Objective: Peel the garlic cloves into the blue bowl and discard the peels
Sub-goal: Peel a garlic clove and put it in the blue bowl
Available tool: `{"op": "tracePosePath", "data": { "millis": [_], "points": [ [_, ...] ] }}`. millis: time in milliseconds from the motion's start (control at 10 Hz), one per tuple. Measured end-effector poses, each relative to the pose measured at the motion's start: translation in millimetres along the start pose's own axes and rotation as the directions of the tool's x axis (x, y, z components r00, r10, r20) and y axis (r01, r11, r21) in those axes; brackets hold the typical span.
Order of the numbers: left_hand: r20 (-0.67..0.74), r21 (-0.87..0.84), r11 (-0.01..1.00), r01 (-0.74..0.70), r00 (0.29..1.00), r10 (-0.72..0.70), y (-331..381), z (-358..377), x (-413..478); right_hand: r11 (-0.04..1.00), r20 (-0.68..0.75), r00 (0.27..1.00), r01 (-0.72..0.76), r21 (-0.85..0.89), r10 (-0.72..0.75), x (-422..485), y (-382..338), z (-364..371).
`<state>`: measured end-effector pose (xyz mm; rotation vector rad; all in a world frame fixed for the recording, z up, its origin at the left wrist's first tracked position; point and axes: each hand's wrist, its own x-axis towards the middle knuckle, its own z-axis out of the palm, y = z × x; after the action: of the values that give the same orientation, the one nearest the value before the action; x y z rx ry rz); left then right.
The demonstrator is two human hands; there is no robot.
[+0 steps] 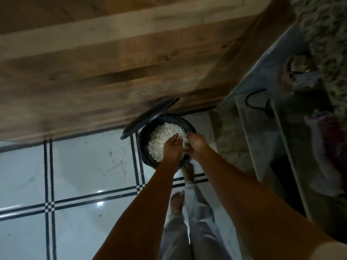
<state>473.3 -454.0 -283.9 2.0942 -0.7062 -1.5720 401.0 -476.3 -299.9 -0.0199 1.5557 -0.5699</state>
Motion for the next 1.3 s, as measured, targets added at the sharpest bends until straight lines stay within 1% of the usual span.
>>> {"op": "tracePosePath", "data": {
  "millis": [100,200,300,400,500,600,700,800,900,1000,1100,1200,1300],
  "points": [
    [0.229,0.459,0.877,-0.14,0.973,0.036,21.3,14.3,-17.2,0.999,0.078,0.997,-0.023,0.039,0.02,-6.1,1.2,13.3],
    [0.021,-0.526,0.79,0.314,0.934,-0.357,41.7,-4.0,-15.9,0.983,0.196,0.979,-0.079,0.167,0.046,-27.6,-13.1,15.6],
    [0.081,-0.394,0.904,0.165,0.986,-0.145,49.9,-11.6,-33.0,0.984,0.223,0.966,0.097,0.15,-0.129,-66.7,-39.3,1.5],
    [0.062,-0.359,0.933,-0.007,0.998,0.032,79.0,-24.3,-74.8,0.962,0.212,0.944,0.222,0.162,-0.253,-123.1,-59.8,-26.9],
    [0.106,-0.386,0.913,-0.135,0.976,0.19,111.6,-18.5,-139.7,0.908,0.152,0.907,0.357,0.217,-0.393,-185.1,-69.6,-66.6],
    [0.215,-0.376,0.899,-0.224,0.923,0.319,137.1,8.0,-206.0,0.825,0.032,0.855,0.489,0.285,-0.518,-256.5,-68.9,-120.9],
    [0.381,-0.339,0.901,-0.272,0.836,0.396,154.2,46.9,-279.1,0.709,-0.13,0.792,0.596,0.378,-0.596,-322.8,-60.6,-184.9],
    [0.546,-0.296,0.905,-0.307,0.723,0.424,156.9,94.2,-349.2,0.591,-0.314,0.723,0.687,0.422,-0.615,-381.0,-36.8,-255.7],
    [0.661,-0.234,0.899,-0.371,0.617,0.427,144.5,146.0,-419.0,0.481,-0.487,0.651,0.758,0.44,-0.581,-426.2,-0.7,-326.2],
    [0.778,-0.199,0.893,-0.404,0.489,0.395,112.2,198.0,-483.8,0.387,-0.608,0.596,0.803,0.454,-0.525,-461.6,44.2,-392.0],
    [0.865,-0.15,0.889,-0.433,0.377,0.33,69.8,242.6,-538.7,0.334,-0.695,0.551,0.834,0.439,-0.461,-486.1,95.2,-454.2],
    [0.913,-0.115,0.89,-0.442,0.306,0.27,23.9,281.2,-585.3,0.31,-0.76,0.506,0.859,0.406,-0.407,-501.4,147.1,-510.1],
    [0.938,-0.074,0.888,-0.454,0.271,0.216,-17.8,310.8,-617.1,0.413,-0.85,0.428,0.865,0.286,-0.307,-507.0,191.9,-554.8]
  ]
}}
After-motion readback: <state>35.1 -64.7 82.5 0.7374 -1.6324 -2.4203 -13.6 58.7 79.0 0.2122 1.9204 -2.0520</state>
